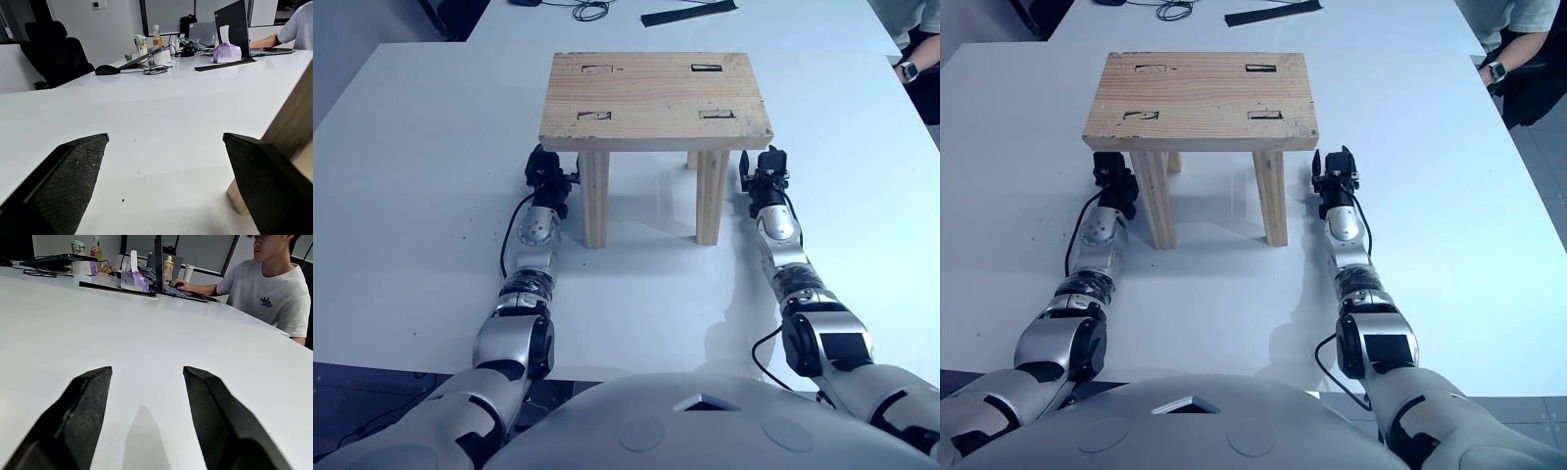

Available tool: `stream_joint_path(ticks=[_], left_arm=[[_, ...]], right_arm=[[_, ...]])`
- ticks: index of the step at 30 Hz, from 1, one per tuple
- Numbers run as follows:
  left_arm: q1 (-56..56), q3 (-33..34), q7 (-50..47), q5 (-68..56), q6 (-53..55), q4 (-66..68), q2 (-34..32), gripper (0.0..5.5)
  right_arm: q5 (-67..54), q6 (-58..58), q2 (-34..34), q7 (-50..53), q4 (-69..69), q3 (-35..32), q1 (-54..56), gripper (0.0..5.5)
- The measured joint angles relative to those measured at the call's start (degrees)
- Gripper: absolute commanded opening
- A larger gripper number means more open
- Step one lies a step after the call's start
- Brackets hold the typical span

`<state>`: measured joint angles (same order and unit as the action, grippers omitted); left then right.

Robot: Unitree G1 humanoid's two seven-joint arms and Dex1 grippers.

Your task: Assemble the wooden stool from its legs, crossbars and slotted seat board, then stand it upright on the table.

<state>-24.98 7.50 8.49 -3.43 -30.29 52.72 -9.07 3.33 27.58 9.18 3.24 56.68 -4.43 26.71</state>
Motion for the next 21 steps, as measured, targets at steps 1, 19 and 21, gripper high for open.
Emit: stream_joint_path(ticks=[1,19,21], left_arm=[[0.01,0.0,0.07,-0.02,-0.04,0.0,0.02,4.34],[1.17,0.13,-2.41,-0.37,0.16,-1.28,3.09,4.34],[1.88,0.12,-2.42,-0.61,0.82,-2.65,3.73,4.34]], right_arm=[[-0.01,0.08,0.23,0.02,0.41,-0.1,0.12,2.68],[-1.41,-0.62,0.84,-1.55,4.37,-1.76,4.22,2.68],[-2.7,-1.15,0.88,-2.18,4.41,-2.58,4.81,2.68]])
